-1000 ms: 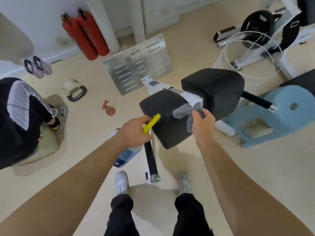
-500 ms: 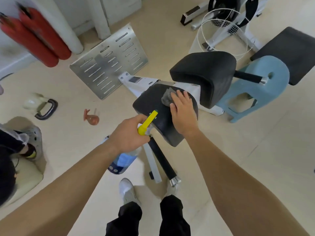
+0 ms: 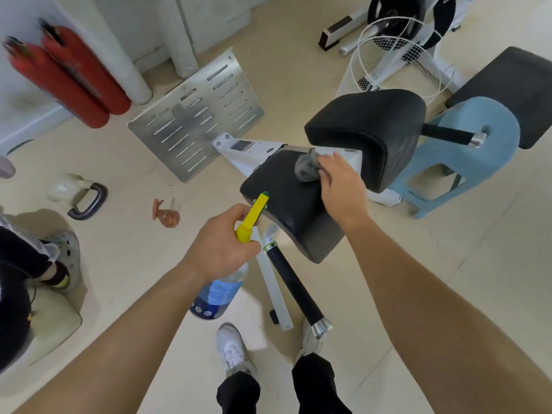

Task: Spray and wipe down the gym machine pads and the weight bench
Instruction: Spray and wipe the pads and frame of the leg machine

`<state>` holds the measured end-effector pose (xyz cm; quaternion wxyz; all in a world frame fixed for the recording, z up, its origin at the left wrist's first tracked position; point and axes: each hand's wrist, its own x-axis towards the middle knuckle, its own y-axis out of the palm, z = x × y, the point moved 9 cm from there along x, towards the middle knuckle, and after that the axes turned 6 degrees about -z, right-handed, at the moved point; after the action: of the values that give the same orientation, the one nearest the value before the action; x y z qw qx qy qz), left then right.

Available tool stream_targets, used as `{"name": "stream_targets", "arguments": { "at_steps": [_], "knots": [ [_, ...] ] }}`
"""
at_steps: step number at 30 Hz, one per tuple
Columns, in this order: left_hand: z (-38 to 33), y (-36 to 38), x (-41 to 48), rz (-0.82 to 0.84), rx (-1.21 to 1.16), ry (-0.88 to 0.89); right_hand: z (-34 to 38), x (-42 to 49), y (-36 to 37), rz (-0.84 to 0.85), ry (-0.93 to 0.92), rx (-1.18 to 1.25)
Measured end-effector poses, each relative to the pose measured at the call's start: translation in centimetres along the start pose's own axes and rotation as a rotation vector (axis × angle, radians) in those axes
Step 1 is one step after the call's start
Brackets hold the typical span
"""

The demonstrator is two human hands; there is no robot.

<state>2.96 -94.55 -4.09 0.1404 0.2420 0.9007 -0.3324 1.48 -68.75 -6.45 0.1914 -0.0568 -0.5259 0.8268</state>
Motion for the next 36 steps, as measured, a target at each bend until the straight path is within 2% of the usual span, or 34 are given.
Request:
{"name": "stream_targets", "arguments": {
  "at_steps": [3, 5, 8, 11, 12, 15, 17, 18, 21, 23, 25, 27, 31, 34, 36],
  "knots": [
    [0.0, 0.4, 0.1, -0.003, -0.002, 0.007, -0.1, -0.2, -0.7, -0.051, 0.073, 0.034],
    [0.2, 0.5, 0.2, -0.015, -0.007, 0.001, 1.7, -3.9, 0.3, -0.070, 0.012, 0.051],
    [0.7, 0.8, 0.1, -0.021, 0.008, -0.010, 4.1, -10.9, 1.8, -0.013, -0.211, 0.083],
    [1.5, 1.3, -0.1, -0.011, 0.023, -0.016, 4.6, -10.6, 1.6, 0.032, -0.420, 0.030],
    [1.7, 1.6, -0.3, -0.009, 0.028, -0.019, 4.2, -8.7, 1.2, 0.024, -0.382, 0.016],
    [2.3, 2.3, -0.8, -0.013, 0.028, -0.036, 1.6, -1.8, -0.4, -0.020, -0.034, -0.027],
    [2.5, 2.7, -1.1, -0.023, 0.015, -0.043, 2.0, -0.7, -0.6, -0.020, 0.052, -0.031],
    [2.7, 2.7, -1.2, -0.031, 0.008, -0.049, 3.3, -1.7, -0.1, 0.014, 0.017, -0.035],
    [3.2, 2.4, -1.2, -0.074, -0.029, -0.085, 7.4, -8.2, 2.8, 0.174, -0.300, -0.065],
    [3.5, 1.8, -1.0, -0.095, -0.032, -0.113, 8.0, -10.6, 4.0, 0.297, -0.417, -0.070],
    [3.8, 1.2, -0.5, -0.099, -0.037, -0.126, 8.1, -9.1, 3.6, 0.292, -0.509, -0.103],
    [4.0, 0.6, 0.3, -0.082, -0.033, -0.119, 7.4, -5.2, 3.1, 0.285, -0.423, -0.166],
    [4.8, 0.1, 2.7, -0.016, -0.049, -0.093, 3.9, 3.6, 1.2, 0.194, -0.081, -0.256],
    [5.4, 0.0, 4.6, 0.052, -0.044, -0.074, 2.1, 6.5, -1.0, 0.072, 0.076, -0.069],
    [5.6, 0.1, 5.6, 0.111, -0.007, -0.059, 2.3, 7.3, -1.7, 0.048, 0.060, 0.007]
  ]
}}
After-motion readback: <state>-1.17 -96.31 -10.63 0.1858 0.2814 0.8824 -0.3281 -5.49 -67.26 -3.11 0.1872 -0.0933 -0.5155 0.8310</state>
